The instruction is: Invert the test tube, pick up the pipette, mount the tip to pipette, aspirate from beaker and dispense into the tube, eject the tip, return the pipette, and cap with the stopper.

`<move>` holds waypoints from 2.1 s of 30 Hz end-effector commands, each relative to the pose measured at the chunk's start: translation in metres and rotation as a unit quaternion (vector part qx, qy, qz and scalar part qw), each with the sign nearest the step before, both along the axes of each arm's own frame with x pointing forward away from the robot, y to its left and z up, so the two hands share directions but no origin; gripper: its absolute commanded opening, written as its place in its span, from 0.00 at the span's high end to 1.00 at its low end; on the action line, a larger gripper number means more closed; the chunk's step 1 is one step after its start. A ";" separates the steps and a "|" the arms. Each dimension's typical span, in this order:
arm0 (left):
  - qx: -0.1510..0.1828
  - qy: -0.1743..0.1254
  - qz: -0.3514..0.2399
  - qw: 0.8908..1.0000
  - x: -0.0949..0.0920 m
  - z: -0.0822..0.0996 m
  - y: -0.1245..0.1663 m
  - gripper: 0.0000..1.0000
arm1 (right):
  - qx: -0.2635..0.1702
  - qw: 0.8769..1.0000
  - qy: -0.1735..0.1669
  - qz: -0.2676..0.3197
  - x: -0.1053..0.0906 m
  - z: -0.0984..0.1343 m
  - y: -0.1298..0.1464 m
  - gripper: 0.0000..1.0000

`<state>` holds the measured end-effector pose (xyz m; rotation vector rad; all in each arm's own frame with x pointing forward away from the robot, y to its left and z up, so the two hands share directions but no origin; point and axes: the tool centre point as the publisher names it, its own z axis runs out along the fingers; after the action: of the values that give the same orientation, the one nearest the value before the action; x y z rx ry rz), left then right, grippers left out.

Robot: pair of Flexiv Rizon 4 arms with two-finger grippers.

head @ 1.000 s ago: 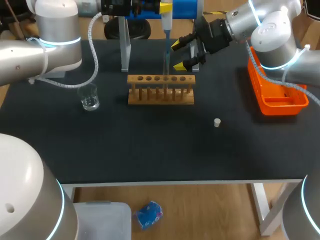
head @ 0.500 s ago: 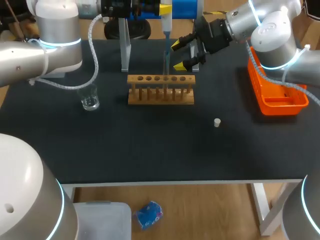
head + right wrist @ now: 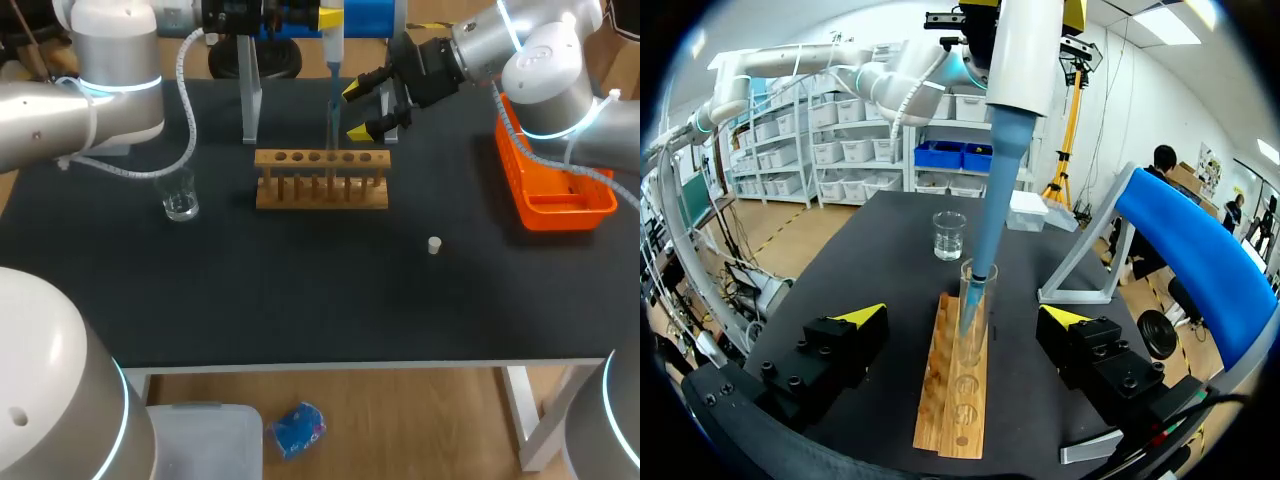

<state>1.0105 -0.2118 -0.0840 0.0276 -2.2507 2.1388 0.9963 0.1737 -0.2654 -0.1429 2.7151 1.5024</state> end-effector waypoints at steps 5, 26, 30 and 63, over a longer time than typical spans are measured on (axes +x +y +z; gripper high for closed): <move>0.001 0.000 0.000 1.000 0.001 0.001 0.000 1.00 | 0.000 1.000 0.000 0.000 0.000 0.000 0.000 0.00; 0.001 0.000 0.000 1.000 0.001 0.001 0.000 1.00 | 0.068 0.996 -0.064 -0.010 -0.019 0.098 -0.058 0.00; 0.001 0.000 0.000 1.000 0.001 0.001 0.000 1.00 | 0.081 0.994 -0.072 -0.005 -0.021 0.124 -0.067 0.00; 0.001 0.000 0.000 1.000 0.001 0.001 0.000 1.00 | 0.227 0.973 -0.003 0.041 -0.015 0.216 -0.064 0.82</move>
<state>1.0105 -0.2120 -0.0839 0.0276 -2.2509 2.1387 0.9761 0.1060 -0.0559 -0.2393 2.2810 2.1041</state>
